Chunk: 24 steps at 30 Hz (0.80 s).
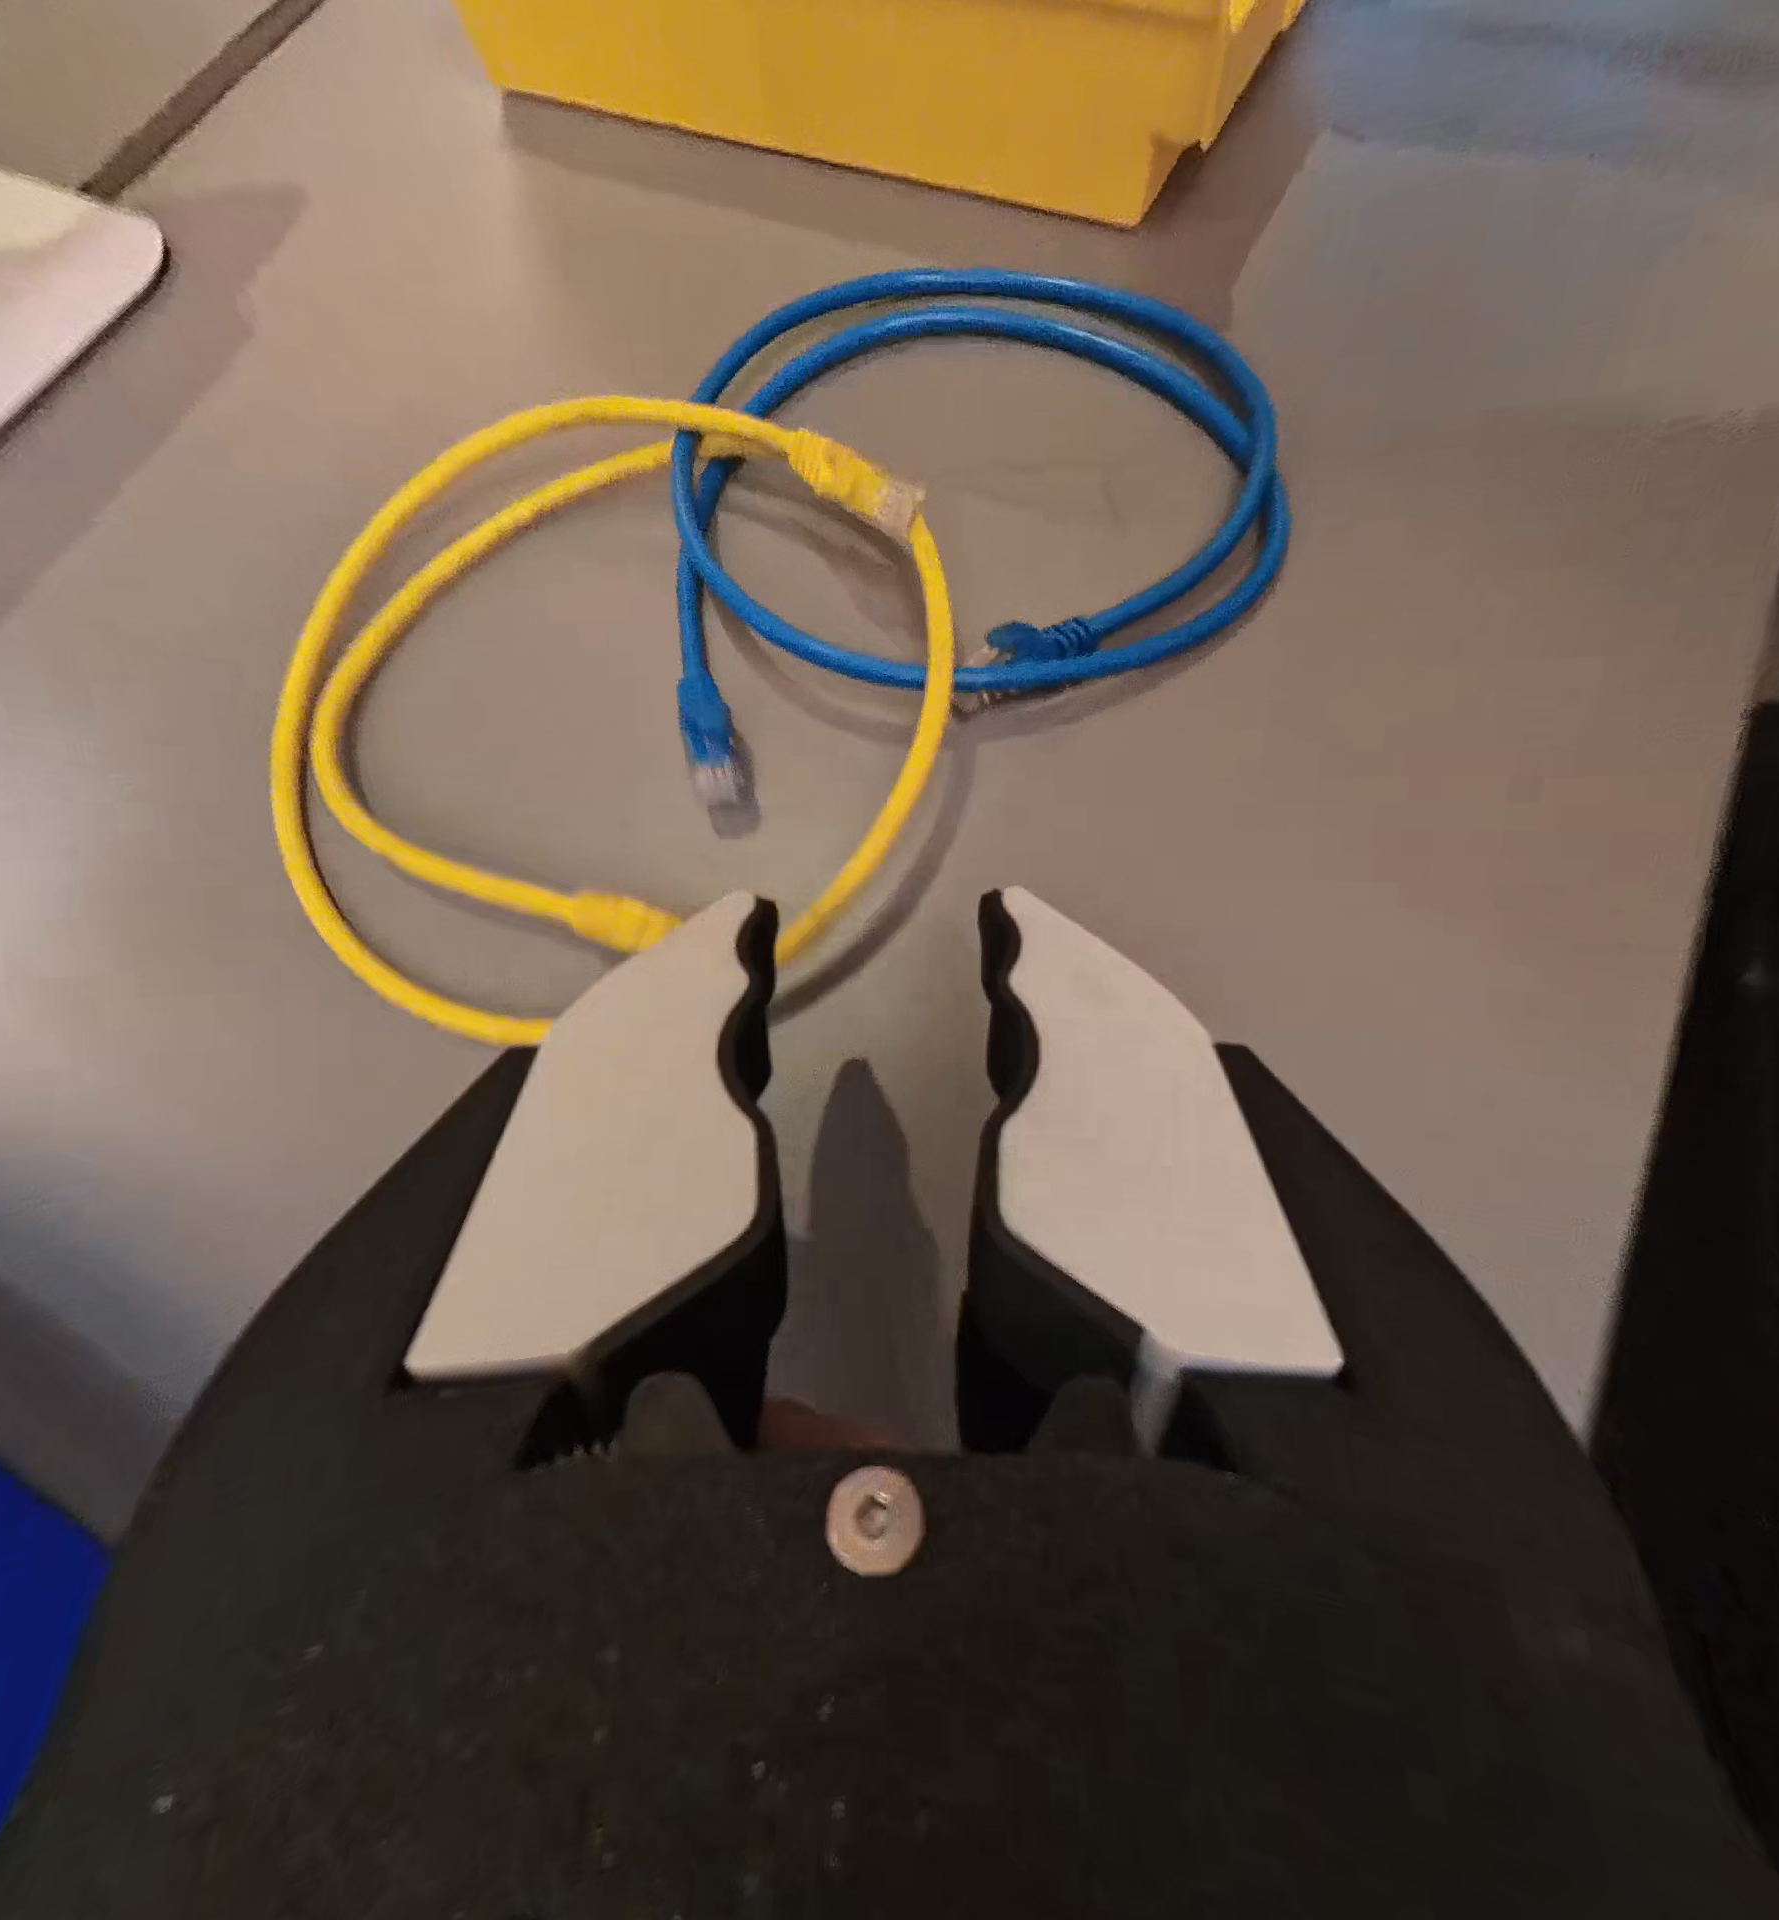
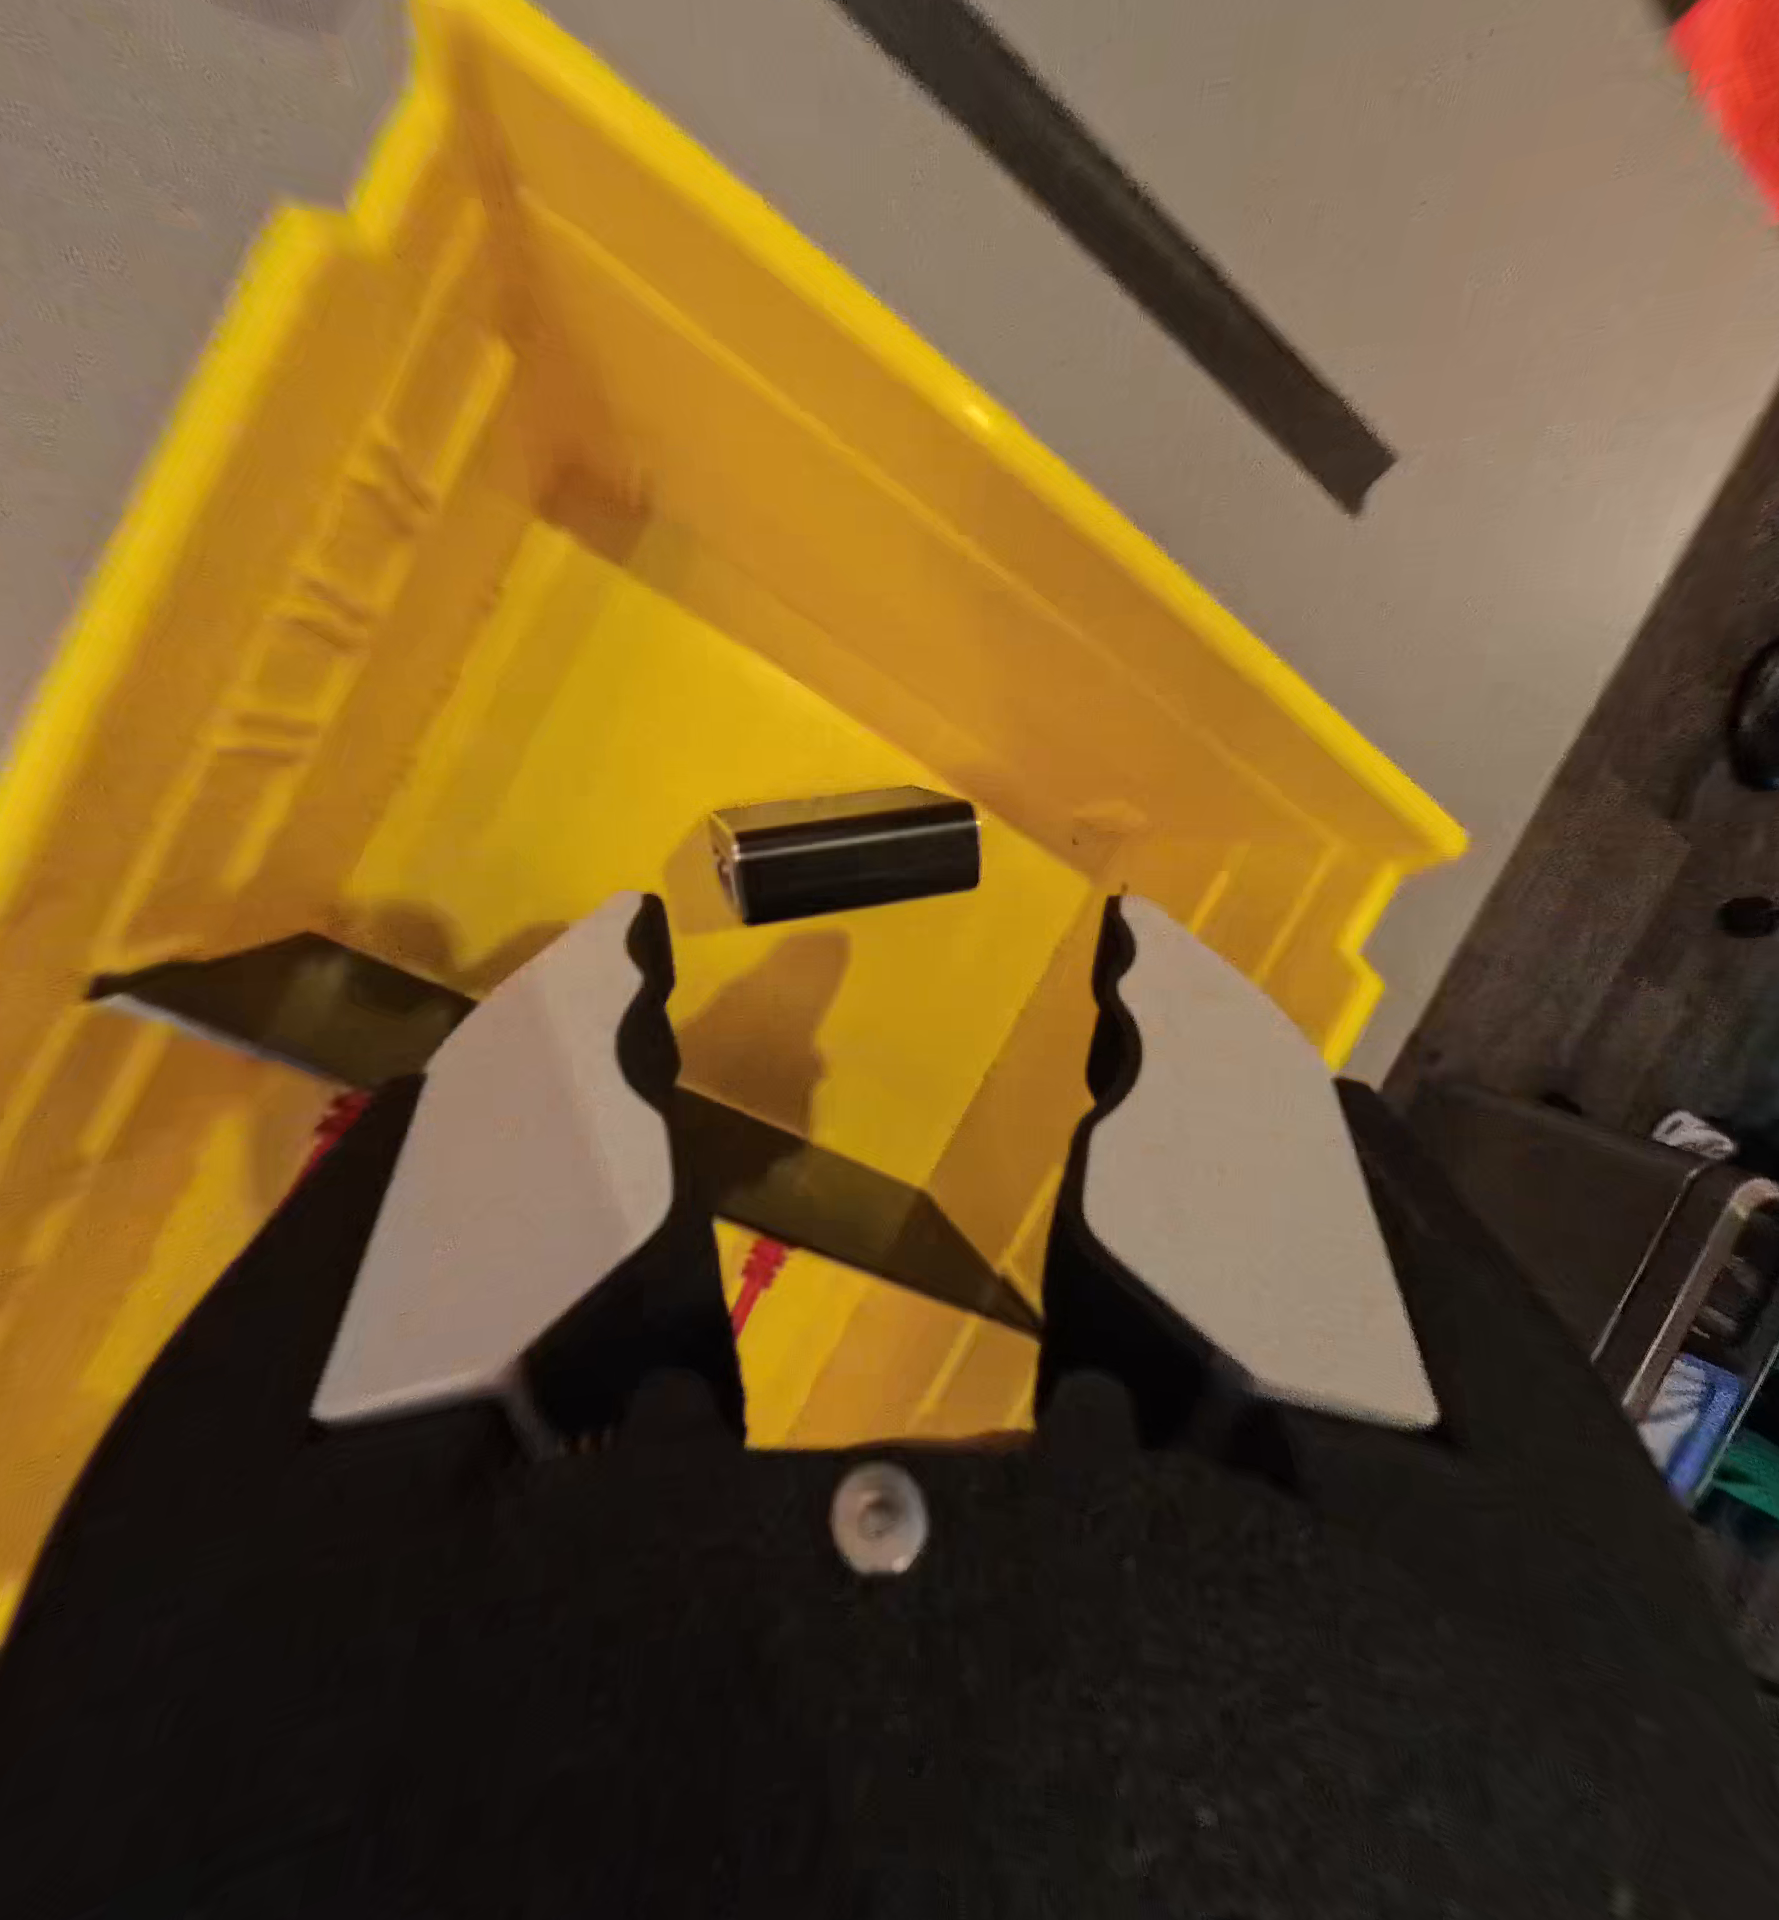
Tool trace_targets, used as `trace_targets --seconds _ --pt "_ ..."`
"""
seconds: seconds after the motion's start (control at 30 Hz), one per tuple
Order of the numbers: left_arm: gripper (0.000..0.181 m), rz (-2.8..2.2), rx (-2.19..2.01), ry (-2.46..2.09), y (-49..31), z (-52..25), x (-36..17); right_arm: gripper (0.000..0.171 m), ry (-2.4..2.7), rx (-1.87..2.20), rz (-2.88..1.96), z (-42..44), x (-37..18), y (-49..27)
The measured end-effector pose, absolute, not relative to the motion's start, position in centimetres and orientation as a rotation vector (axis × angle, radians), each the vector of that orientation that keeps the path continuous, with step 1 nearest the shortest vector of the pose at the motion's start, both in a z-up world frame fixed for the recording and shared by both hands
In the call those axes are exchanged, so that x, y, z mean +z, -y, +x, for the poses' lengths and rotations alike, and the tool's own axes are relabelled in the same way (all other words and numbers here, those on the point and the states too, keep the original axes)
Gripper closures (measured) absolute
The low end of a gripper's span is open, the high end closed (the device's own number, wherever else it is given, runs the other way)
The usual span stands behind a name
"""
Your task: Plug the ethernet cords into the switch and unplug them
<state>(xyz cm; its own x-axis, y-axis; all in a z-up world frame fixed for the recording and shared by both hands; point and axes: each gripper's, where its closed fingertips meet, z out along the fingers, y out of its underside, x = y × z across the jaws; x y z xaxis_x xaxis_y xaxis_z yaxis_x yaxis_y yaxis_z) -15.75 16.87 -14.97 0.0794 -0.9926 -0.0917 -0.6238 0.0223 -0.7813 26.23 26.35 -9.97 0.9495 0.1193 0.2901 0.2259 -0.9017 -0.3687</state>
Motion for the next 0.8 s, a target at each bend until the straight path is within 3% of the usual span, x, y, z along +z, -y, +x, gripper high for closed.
trace_targets --seconds 0.1,0.2,0.23,0.27,0.37,0.5,0.6,0.63,0.8 --pt "0.146 -1.587 -0.591 -1.738 -17.8 -12.7 -15.1 0.102 0.205 -0.275 -2.456 21.6 -3.9 -23.5" --pt "0.148 -1.584 -0.517 -1.905 -17.2 -10.5 -17.6 0.112 0.313 0.057 -2.232 12.2 -1.3 -19.6" --pt "0.151 -1.588 -0.452 -1.957 -17.2 -10.3 -18.7 0.116 0.372 0.228 -2.167 8.2 -1.3 -18.3" --pt "0.173 -1.569 -0.412 -1.966 -17.2 -10.0 -19.1 0.116 0.438 0.419 -2.123 4.2 -2.3 -16.6" --pt "0.176 -1.547 -0.371 -1.949 -17.0 -9.9 -18.6 0.116 0.566 0.690 -2.160 -4.0 -8.8 -12.6" --pt "0.176 -1.559 -0.548 -1.840 -15.7 -10.3 -15.3 0.119 0.694 0.347 -2.292 -6.7 -17.3 -11.6" --pt "0.176 -1.498 -0.824 -1.773 -13.6 -10.7 -11.0 0.141 0.790 0.055 -2.320 -6.0 -19.0 -12.1" --pt "0.176 -1.470 -0.904 -1.747 -13.1 -11.0 -9.3 0.158 0.801 0.053 -2.333 -6.3 -19.0 -12.1" --pt "0.176 -1.260 -1.448 -1.550 -10.9 -14.0 2.2 0.162 0.600 0.279 -2.407 -6.2 -19.3 -12.0"
